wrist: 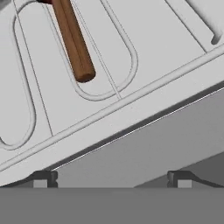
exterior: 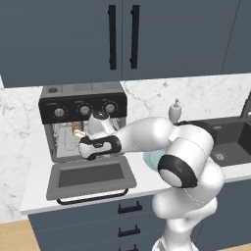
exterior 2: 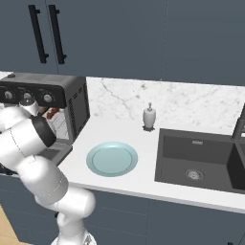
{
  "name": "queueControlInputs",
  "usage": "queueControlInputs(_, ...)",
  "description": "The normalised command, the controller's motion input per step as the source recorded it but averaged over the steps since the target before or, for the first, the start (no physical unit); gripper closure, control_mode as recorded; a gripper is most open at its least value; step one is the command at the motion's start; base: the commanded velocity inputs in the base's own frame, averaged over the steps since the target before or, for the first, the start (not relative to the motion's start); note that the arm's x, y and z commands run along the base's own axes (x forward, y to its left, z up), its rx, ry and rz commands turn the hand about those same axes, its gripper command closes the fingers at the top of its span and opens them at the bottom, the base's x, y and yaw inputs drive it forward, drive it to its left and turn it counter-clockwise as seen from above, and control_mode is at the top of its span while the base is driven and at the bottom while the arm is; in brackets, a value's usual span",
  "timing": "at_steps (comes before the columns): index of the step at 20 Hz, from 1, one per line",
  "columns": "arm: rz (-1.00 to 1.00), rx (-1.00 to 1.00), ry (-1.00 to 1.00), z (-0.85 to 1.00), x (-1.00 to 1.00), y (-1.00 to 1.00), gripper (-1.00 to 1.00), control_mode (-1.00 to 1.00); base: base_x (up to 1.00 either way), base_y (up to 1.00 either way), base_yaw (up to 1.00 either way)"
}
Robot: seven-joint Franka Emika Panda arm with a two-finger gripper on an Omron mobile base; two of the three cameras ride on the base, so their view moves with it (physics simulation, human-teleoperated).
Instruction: Pick up the kebab skewer and baguette bread, and place them inside the toaster oven. Close the toaster oven door and start by setting the timer.
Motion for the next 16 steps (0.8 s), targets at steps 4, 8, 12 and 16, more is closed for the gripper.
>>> queueControlInputs(4,-0.11,0.0,-0.08,0.0,0.37,0.04,-1.0,-1.0,0.0,0.0,0.0)
queueControlInputs(8,-0.09,0.0,-0.02,0.0,0.25,0.0,-1.0,-1.0,0.0,0.0,0.0)
queueControlInputs(12,-0.05,0.0,0.0,0.0,-0.04,0.0,-1.0,-1.0,0.0,0.0,0.0)
queueControlInputs(16,0.0,0.0,0.05,0.19,-0.62,0.01,-1.0,-1.0,0.0,0.0,0.0)
